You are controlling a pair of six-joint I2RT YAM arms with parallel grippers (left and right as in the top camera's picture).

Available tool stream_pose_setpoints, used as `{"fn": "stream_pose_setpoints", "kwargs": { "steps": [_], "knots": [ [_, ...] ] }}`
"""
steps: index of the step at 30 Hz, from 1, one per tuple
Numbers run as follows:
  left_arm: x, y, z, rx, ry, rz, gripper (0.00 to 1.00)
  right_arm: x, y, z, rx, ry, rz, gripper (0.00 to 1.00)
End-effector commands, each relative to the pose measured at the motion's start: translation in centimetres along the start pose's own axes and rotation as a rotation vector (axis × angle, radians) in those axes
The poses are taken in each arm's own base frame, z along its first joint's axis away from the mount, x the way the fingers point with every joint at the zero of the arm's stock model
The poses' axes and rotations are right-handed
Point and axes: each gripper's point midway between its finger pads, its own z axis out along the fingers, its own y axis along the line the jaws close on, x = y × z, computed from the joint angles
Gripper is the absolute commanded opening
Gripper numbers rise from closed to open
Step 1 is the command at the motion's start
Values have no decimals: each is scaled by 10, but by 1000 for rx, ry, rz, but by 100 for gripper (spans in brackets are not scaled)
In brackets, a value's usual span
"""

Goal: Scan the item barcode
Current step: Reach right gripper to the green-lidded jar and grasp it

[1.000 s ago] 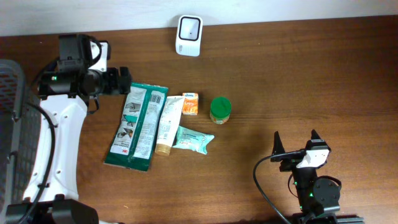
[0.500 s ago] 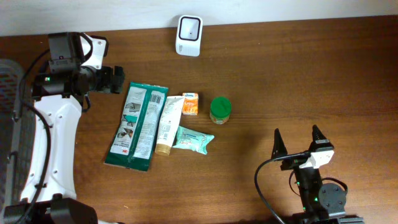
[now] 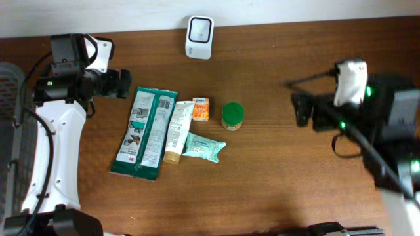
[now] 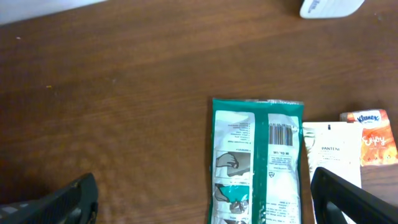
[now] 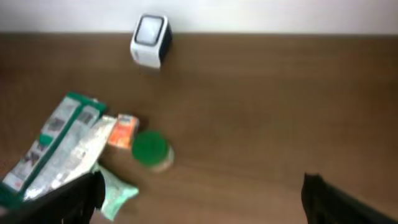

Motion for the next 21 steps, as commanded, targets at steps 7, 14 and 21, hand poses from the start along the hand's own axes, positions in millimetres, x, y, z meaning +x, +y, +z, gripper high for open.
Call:
{"fn": "stream_pose_setpoints", "kwargs": {
  "steps": [7,14,21],
  "knots": [
    [-2,-2,-2,14,-10,14,99,-14,37,107,-163,325,6,98],
    [-2,-2,-2,14,-11,15,99,-7,86,178,-374,351,-47,99],
    [-2,-2,-2,14,-11,15,99,64,103,234,-18,546,78,97]
  ]
}}
